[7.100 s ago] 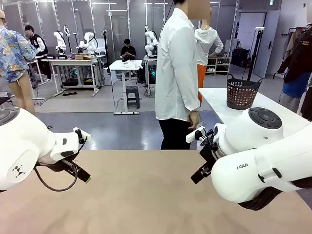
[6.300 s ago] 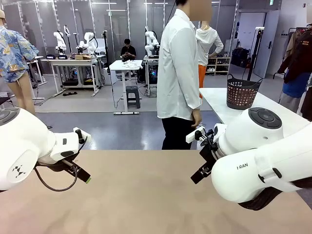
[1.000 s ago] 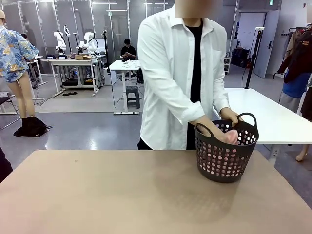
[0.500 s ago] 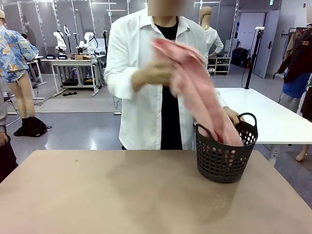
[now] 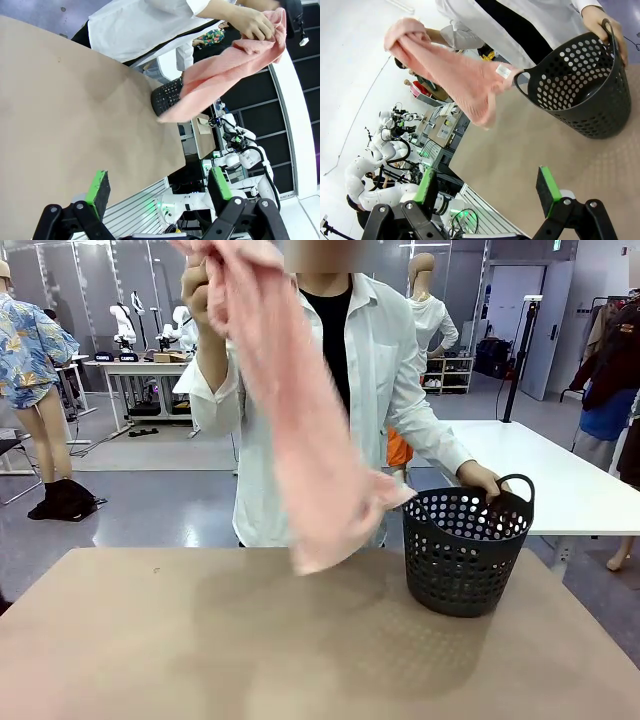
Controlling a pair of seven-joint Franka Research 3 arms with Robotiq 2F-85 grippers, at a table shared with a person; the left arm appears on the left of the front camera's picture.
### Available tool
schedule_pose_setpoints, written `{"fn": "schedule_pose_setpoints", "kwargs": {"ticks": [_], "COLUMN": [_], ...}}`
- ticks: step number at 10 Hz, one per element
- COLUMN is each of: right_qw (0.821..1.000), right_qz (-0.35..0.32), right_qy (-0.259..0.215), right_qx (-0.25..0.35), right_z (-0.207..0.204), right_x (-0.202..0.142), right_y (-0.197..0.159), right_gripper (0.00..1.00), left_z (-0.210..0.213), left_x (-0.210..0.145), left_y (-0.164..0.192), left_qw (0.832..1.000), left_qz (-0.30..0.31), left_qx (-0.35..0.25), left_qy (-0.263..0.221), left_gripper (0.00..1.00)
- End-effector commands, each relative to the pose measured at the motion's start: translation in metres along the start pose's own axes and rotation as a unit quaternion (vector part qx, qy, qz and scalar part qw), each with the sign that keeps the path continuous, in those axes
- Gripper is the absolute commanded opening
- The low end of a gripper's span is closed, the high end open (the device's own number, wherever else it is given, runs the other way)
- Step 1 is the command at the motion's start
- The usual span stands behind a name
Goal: Fold the towel.
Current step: Grab the top end of the 100 cm Hotel Towel extended by the human.
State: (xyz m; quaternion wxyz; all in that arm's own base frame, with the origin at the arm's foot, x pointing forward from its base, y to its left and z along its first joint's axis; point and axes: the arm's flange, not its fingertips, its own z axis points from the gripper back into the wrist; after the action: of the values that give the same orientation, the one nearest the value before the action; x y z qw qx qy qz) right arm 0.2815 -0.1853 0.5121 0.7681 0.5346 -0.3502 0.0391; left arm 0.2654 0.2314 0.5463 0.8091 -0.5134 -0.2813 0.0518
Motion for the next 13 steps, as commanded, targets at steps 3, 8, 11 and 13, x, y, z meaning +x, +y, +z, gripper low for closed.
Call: {"fn": "schedule_pose_setpoints", "kwargs": {"ticks": [3, 8, 11, 13], "right_qw": [1.000, 1.000, 1.000, 1.000], "right_qz": [0.009, 0.009, 0.009, 0.009], "right_qy": [-0.001, -0.001, -0.001, -0.001], "right_qx": [0.001, 0.001, 0.001, 0.001], "right_z": [-0.0001, -0.0001, -0.0001, -0.0001], "right_x": [0.0015, 0.0015, 0.0015, 0.0015], "right_y": [-0.0001, -0.0001, -0.0001, -0.0001], "right_gripper": [1.00, 1.00, 1.00, 1.00], "left_z": [0.0009, 0.0009, 0.0009, 0.0009], "left_x": [-0.0012, -0.0012, -0.0012, -0.0012], "left_y": [-0.0011, -0.0011, -0.0011, -0.0011], "left_qw": [1.000, 1.000, 1.000, 1.000], "left_qz": [0.001, 0.001, 0.001, 0.001], "left_qx": [-0.003, -0.003, -0.003, -0.003], "left_qy": [0.004, 0.004, 0.004, 0.004], "left_gripper": [1.00, 1.00, 1.00, 1.00]}}
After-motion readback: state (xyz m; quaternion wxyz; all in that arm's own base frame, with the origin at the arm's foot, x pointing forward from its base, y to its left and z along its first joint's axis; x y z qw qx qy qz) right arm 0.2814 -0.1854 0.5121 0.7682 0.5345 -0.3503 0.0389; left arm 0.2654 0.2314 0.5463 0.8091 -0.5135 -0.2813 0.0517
